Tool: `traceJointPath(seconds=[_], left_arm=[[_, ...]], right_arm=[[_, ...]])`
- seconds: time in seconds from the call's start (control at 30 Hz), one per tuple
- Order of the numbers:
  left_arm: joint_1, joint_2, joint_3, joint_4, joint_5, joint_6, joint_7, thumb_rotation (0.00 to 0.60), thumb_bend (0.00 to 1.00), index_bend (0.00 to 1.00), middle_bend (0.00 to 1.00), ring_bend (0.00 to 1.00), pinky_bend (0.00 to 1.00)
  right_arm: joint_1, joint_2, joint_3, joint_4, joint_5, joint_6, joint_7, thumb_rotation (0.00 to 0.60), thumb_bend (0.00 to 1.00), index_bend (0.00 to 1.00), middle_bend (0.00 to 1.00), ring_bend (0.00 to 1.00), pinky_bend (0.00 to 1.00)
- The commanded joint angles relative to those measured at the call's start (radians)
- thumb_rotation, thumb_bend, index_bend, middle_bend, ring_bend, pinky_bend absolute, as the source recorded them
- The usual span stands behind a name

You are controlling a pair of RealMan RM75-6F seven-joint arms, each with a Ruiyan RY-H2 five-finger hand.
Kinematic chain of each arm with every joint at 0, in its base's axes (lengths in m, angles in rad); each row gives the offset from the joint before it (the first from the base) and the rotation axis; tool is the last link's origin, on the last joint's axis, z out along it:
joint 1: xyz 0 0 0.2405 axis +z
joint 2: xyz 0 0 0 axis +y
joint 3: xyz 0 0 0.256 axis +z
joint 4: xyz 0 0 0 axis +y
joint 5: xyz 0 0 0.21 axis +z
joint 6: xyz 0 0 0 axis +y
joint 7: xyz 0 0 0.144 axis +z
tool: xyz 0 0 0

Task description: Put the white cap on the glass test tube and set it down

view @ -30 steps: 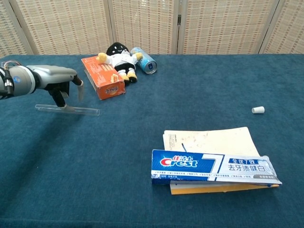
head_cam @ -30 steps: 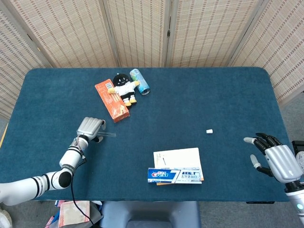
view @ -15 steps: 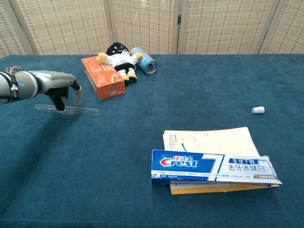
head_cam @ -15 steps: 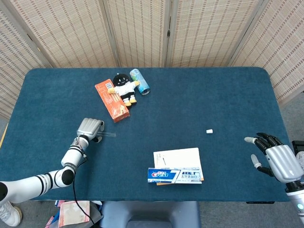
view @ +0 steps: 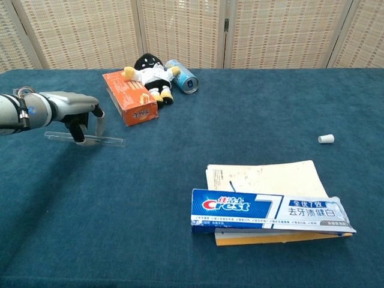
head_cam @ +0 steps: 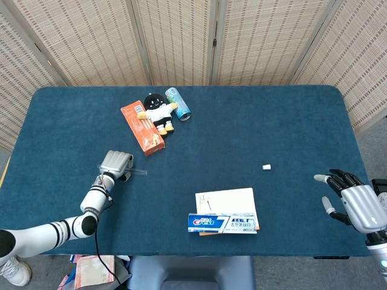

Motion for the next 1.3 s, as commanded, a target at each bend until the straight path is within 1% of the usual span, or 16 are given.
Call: traceJointPath(seconds=[0.03,0.53,0.97,1.07,1.2,1.23,1.3], left_arm=[[0.001,-0.001,0.004,0.003,0.004,0.002,0.001,0.6,0.33,0.46,1.0,1.0,1.0],[0.01,-0.015,0.016,0.035,0.031,-0.001,-0.008,0.6,0.33,0.46,1.0,1.0,1.0],[0.036,-0.01,0.002,0.041,0.093,0.031,-0.05,0.6,0.33,0.56,1.0,1.0,1.0],[0.052,0.003,-0.007,0.025,0.119,0.049,-0.08,0.6,0.34,0.57,1.0,1.0,1.0],[0.086,0.06,-0.017,-0.048,0.178,0.085,-0.134,0.6,0.34,0.57,1.0,1.0,1.0],[0.094,0.075,-0.017,-0.067,0.194,0.095,-0.142,0.6,0.34,0.57,1.0,1.0,1.0],[0.113,0.106,-0.014,-0.112,0.235,0.126,-0.156,0.6,0.34,0.57,1.0,1.0,1.0]], right_arm=[[0.001,-0.001,0.0,0.001,0.001,-0.001,0.001,0.6,0.46,0.25,0.32,0.17,0.21],[0.005,0.0,0.0,-0.003,0.004,-0.011,-0.004,0.6,0.46,0.25,0.32,0.17,0.21],[0.0,0.004,0.0,-0.007,0.005,-0.004,-0.004,0.6,0.46,0.25,0.32,0.17,0.21],[-0.004,0.007,0.001,-0.008,0.007,0.003,-0.008,0.6,0.46,0.25,0.32,0.17,0.21],[-0.005,0.015,0.007,-0.02,0.019,0.004,-0.025,0.6,0.46,0.25,0.34,0.17,0.22],[-0.004,0.016,0.009,-0.023,0.021,0.003,-0.03,0.6,0.46,0.25,0.35,0.18,0.23],[0.003,0.021,0.013,-0.034,0.029,-0.01,-0.045,0.6,0.48,0.25,0.39,0.23,0.27]])
